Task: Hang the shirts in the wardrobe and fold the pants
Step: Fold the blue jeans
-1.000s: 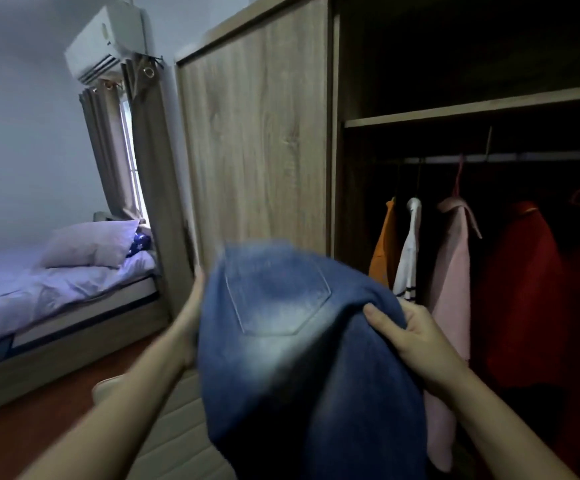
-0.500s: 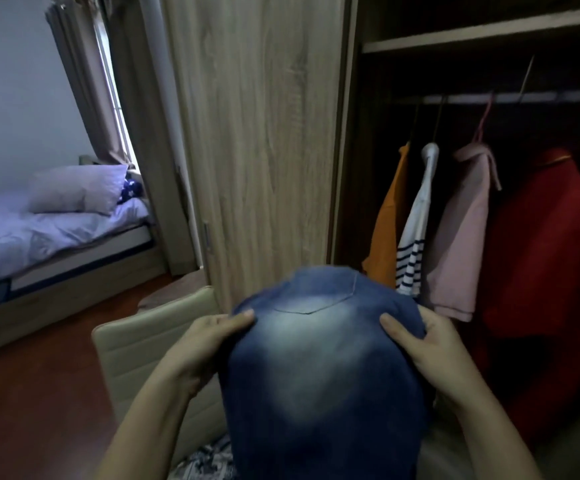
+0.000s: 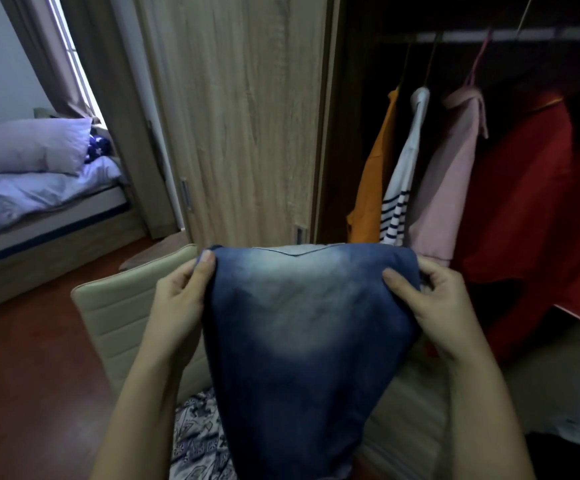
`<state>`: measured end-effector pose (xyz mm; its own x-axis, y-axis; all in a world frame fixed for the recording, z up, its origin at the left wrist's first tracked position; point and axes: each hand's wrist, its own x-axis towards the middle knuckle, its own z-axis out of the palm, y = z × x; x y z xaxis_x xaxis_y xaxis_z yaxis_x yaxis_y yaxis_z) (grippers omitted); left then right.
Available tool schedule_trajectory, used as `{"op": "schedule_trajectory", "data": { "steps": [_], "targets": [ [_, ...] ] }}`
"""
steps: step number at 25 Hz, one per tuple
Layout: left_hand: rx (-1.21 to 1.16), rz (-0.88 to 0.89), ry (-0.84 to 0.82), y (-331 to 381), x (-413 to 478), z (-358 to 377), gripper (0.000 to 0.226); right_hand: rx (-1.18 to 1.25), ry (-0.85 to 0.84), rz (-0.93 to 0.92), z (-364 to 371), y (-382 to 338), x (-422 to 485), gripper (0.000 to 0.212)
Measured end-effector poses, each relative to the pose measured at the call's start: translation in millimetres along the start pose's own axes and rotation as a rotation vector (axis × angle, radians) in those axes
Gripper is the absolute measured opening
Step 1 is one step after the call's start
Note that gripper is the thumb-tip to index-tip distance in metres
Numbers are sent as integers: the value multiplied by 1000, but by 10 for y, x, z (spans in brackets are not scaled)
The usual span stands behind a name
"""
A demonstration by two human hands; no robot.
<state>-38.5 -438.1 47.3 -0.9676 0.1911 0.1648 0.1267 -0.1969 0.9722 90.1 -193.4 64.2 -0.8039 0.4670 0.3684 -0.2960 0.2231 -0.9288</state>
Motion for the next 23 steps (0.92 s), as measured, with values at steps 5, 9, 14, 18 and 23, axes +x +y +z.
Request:
{"op": "schedule_trajectory", "data": {
  "steps": [5, 9, 14, 18, 23],
  "targets": [
    [-126, 90, 184, 42, 59, -2, 21, 46, 71, -93, 114, -124, 9, 16],
    [-80, 240, -30, 115, -47, -34, 38, 103, 29, -135, 27, -191, -35, 11],
    [11, 318, -235, 289, -41, -74, 51, -82, -140, -132, -64, -181, -3, 72],
    [188, 320, -194, 260, -55, -45, 64, -17, -107, -85, -19, -164, 53, 66],
    [-18, 474, -37, 404, -79, 66, 51, 106, -204, -171, -97, -234, 242, 41]
  ]
}}
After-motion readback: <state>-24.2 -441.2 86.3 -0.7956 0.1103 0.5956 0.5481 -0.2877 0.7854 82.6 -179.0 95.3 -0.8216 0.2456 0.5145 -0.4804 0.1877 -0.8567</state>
